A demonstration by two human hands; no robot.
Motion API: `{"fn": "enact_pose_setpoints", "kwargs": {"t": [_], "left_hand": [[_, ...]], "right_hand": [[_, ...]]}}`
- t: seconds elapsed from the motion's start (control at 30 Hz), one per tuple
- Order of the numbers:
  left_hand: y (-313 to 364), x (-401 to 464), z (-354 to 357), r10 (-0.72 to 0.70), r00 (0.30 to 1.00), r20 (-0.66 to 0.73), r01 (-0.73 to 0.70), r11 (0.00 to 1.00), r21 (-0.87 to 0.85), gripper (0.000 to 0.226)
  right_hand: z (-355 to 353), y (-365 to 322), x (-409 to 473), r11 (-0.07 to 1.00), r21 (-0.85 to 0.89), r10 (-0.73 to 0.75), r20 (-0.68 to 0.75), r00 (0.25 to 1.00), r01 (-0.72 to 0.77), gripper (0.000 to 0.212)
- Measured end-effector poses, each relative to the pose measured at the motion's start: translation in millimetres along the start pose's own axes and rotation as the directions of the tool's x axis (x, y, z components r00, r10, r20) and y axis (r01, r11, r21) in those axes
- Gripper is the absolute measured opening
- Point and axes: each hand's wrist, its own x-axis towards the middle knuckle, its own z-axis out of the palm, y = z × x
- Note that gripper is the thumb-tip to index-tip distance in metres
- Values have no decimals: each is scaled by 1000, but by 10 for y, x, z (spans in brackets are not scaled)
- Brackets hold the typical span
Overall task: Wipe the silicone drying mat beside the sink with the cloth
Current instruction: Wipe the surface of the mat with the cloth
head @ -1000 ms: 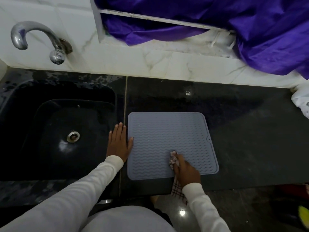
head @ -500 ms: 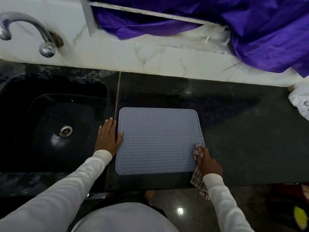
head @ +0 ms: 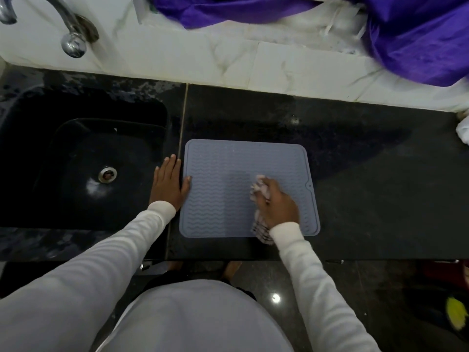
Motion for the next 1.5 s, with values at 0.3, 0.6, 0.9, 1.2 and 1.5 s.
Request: {"fn": "enact_pose_setpoints", "kwargs": {"t": [0.3,0.6,0.9,1.2,1.5], "left_hand": [[-49,16,18,22,999,-23,-23,1000,-15,62],[-50,-2,-8,22,1000,-5,-23,1000,-9,62],[-73,3,9,26,999,30,-26,1000,-2,63],[-71,0,-2,26,999,40,-26,1000,5,64],[-48,-15,-7,13,999,37,-14,1000,23,64]], "right_hand": [[925,-621,-179,928,-162,-276,305,912,335,54],[977,-127,-140,908,-328,-231,121,965,259,54],[250,636,-43,938,-294,198,21,980,-183,46],[-78,1030,71,836,-273,450,-156,879,-476,40],[-50,-131,-121,997,-16,73,-100,992,-75,42]]}}
